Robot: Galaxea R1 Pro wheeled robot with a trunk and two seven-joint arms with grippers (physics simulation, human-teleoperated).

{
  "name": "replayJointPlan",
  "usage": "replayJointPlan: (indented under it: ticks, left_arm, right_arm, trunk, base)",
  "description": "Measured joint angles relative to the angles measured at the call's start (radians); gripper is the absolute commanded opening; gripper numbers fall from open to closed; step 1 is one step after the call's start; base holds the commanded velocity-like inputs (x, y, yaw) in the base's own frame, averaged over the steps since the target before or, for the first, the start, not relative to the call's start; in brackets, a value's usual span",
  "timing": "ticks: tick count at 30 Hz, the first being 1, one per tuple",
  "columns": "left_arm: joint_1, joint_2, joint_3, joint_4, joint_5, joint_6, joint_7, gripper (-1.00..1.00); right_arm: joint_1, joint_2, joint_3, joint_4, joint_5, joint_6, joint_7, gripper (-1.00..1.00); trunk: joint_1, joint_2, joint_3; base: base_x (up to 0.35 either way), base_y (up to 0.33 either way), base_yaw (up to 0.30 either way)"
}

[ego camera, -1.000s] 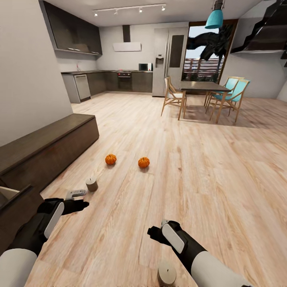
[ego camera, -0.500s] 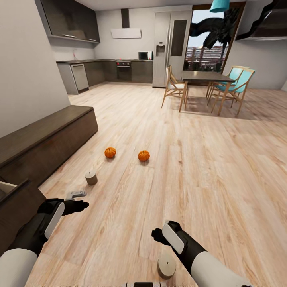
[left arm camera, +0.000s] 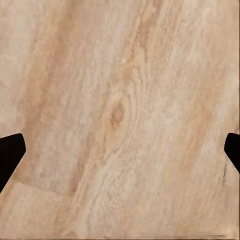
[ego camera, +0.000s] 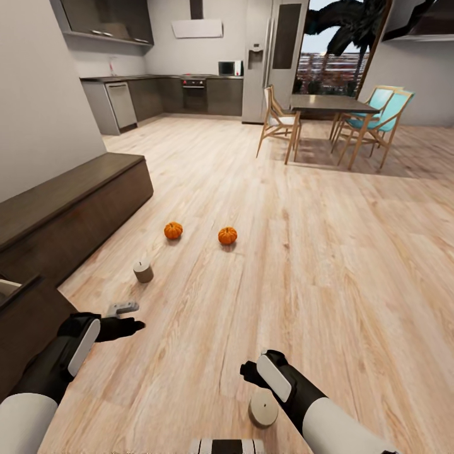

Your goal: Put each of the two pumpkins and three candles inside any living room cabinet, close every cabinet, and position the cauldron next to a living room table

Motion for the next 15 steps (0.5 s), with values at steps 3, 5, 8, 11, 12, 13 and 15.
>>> replayJointPlan:
  ticks: [3, 5, 8, 11, 12, 13, 15]
  left_arm:
    - [0.0, 0.001, 0.0, 0.0, 0.004, 0.008, -0.049, 1.0]
    - [0.0, 0.001, 0.0, 0.0, 0.005, 0.02, -0.101, 1.0]
    - [0.0, 0.003, 0.001, 0.0, 0.006, 0.049, -0.201, 1.0]
    - [0.0, 0.027, 0.008, 0.001, 0.01, 0.065, -0.41, 1.0]
    - [0.0, 0.042, 0.014, 0.004, 0.017, 0.066, -0.476, 1.0]
    - [0.0, 0.058, 0.019, 0.007, 0.026, 0.067, -0.542, 1.0]
    - [0.0, 0.104, 0.03, 0.013, 0.039, 0.069, -0.701, 1.0]
  right_arm:
    - [0.0, 0.0, 0.0, 0.001, 0.0, 0.0, 0.001, 1.0]
    - [0.0, 0.0, 0.0, 0.002, 0.0, 0.0, 0.001, 1.0]
    - [0.0, 0.0, 0.0, 0.002, 0.0, 0.0, 0.001, 1.0]
    - [0.0, 0.0, 0.0, 0.002, 0.0, -0.002, 0.002, 1.0]
    - [0.0, 0.0, 0.0, 0.002, 0.0, -0.002, 0.002, 1.0]
    - [0.0, 0.0, 0.0, 0.002, 0.001, -0.002, 0.002, 1.0]
    - [0.0, 0.0, 0.0, 0.002, 0.001, -0.002, 0.002, 1.0]
  trunk:
    - [0.001, -0.001, -0.012]
    - [0.002, -0.001, -0.019]
    - [0.004, -0.002, -0.031]
    - [0.005, -0.003, -0.043]
    - [0.005, -0.003, -0.046]
    - [0.006, -0.003, -0.05]
    - [0.007, -0.004, -0.058]
  base:
    - [0.0, 0.0, 0.0]
    - [0.0, 0.0, 0.0]
    - [0.0, 0.0, 0.0]
    - [0.0, 0.0, 0.0]
    - [0.0, 0.0, 0.0]
    - [0.0, 0.0, 0.0]
    - [0.0, 0.0, 0.0]
